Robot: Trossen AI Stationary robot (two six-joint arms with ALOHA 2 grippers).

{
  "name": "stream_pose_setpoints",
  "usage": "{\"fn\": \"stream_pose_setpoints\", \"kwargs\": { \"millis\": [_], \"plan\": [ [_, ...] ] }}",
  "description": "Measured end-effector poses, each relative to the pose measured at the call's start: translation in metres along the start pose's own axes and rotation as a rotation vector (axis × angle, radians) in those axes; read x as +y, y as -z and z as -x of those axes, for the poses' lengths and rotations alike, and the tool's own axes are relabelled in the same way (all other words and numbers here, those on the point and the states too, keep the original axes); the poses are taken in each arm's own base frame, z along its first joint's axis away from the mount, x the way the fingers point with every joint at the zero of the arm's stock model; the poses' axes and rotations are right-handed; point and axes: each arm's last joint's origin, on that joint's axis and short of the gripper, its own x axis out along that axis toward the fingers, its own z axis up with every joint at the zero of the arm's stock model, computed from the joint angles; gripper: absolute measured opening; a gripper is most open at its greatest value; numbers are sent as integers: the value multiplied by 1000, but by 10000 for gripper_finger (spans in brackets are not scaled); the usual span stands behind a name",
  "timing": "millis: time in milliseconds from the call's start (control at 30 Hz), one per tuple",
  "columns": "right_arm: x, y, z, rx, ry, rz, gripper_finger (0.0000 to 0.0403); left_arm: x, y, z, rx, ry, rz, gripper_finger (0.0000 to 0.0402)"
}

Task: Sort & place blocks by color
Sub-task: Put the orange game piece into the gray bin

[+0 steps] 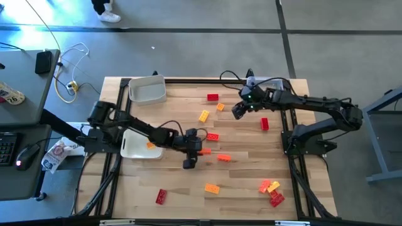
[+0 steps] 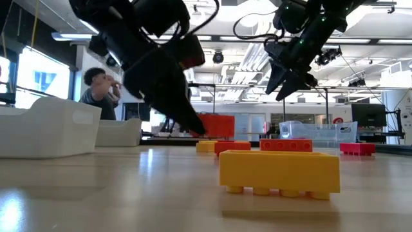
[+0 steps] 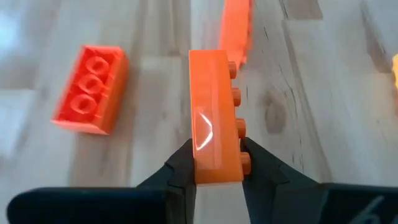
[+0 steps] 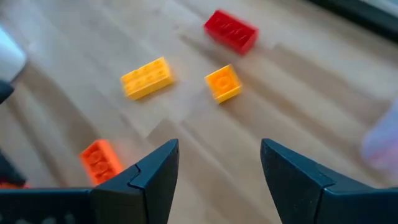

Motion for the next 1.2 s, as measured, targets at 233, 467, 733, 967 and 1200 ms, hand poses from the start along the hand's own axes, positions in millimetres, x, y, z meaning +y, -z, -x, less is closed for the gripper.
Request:
{"fn": "stream_pose_setpoints", "kwargs": {
  "millis": [233,467,733,967,1200],
  "plan": [
    [6,15,1,160,-55,-52,213,24,-11,28,-5,-57,-4,73],
    [4,35,6,336,22,-90,213,52,-15,67,43,-213,27,72],
    [6,50,12,430,130,-121,213,86,-7,110,128,-441,112,70],
    [9,63,18,491,235,-158,213,114,5,136,192,-587,242,71],
    [11,73,24,513,327,-175,213,144,23,151,300,-733,367,71]
  ]
}}
